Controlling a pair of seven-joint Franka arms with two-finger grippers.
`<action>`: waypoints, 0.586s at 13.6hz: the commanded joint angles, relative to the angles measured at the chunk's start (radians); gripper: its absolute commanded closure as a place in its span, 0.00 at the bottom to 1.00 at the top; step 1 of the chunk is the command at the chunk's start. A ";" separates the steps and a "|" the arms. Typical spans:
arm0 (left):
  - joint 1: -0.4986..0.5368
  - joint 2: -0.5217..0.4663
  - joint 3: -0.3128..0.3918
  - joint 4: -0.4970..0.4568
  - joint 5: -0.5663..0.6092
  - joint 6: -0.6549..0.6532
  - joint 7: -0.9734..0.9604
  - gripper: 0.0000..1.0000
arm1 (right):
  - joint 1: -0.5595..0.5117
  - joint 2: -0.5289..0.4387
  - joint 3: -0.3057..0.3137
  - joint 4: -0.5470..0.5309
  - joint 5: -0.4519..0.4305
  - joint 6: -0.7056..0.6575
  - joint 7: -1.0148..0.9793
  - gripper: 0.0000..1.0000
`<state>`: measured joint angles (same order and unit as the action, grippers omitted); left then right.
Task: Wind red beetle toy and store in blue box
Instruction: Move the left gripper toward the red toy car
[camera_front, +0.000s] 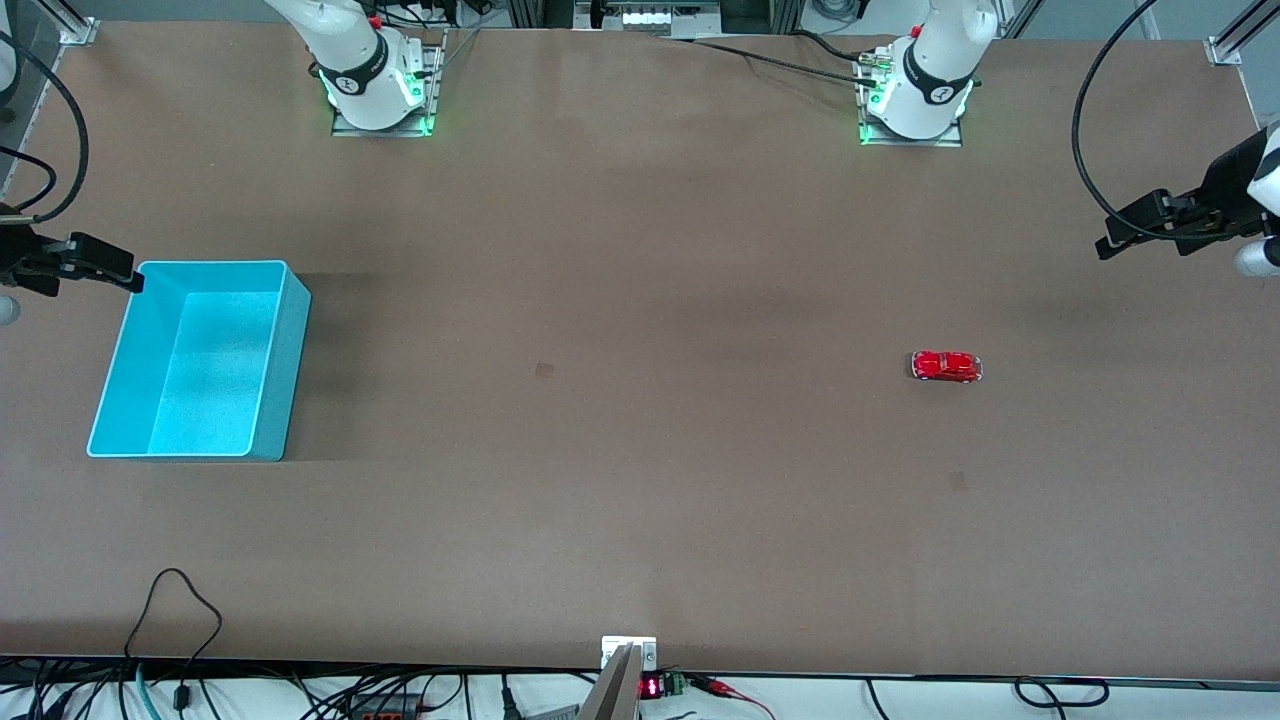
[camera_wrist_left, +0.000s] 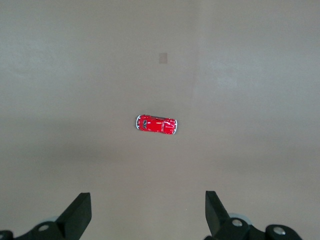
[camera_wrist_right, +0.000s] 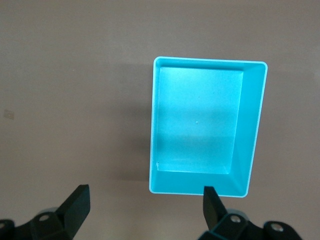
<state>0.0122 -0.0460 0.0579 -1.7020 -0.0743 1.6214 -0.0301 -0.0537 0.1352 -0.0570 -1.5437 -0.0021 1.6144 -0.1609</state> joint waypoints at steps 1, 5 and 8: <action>-0.003 -0.034 -0.009 -0.030 0.027 0.000 0.009 0.00 | -0.012 -0.011 0.006 -0.010 0.001 0.005 -0.009 0.00; -0.001 -0.012 -0.018 -0.042 0.027 -0.001 0.015 0.00 | -0.012 -0.014 0.006 -0.010 0.001 0.004 -0.011 0.00; -0.001 0.026 -0.019 -0.076 0.027 0.026 0.044 0.00 | -0.009 -0.009 0.008 -0.001 -0.034 0.016 -0.011 0.00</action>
<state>0.0117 -0.0396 0.0444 -1.7540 -0.0732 1.6238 -0.0172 -0.0550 0.1351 -0.0570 -1.5437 -0.0117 1.6213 -0.1609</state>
